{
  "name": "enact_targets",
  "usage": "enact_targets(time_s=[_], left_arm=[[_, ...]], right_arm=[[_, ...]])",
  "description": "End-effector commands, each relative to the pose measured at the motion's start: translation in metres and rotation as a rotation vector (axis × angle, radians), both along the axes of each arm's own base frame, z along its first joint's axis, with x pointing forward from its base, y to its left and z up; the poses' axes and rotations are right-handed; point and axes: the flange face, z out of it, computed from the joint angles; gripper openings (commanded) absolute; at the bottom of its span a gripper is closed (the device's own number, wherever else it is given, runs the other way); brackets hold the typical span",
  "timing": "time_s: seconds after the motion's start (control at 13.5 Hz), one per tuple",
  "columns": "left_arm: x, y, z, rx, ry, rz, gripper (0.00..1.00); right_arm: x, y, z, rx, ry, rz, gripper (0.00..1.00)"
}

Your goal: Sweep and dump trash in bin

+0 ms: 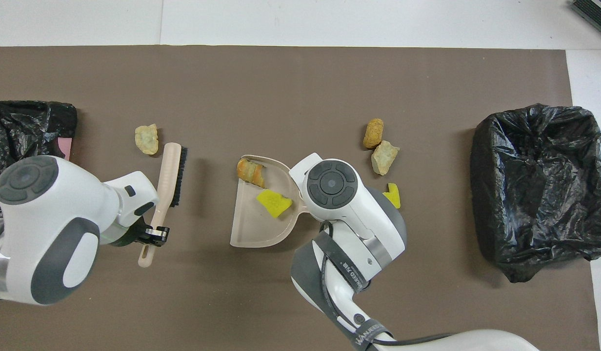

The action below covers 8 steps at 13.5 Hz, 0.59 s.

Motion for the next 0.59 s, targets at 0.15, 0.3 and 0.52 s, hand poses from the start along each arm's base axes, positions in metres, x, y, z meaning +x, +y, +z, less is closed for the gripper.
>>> enact_targets(time_s=[0.15,0.3,0.52], left_arm=[[0.081,0.101,-0.009,0.024,-0.041,-0.092,0.00],[0.104,0.132,-0.018,0.087,-0.087,-0.103,0.00],[0.125,0.152,-0.031,0.092,-0.112,-0.154,0.00]], right_arm=[[-0.002,0.009,0.006,-0.018,-0.007,-0.010,0.00],[-0.004,0.009,0.005,-0.024,-0.007,-0.044,0.00],[-0.006,0.009,0.005,-0.032,-0.001,-0.060,0.00]])
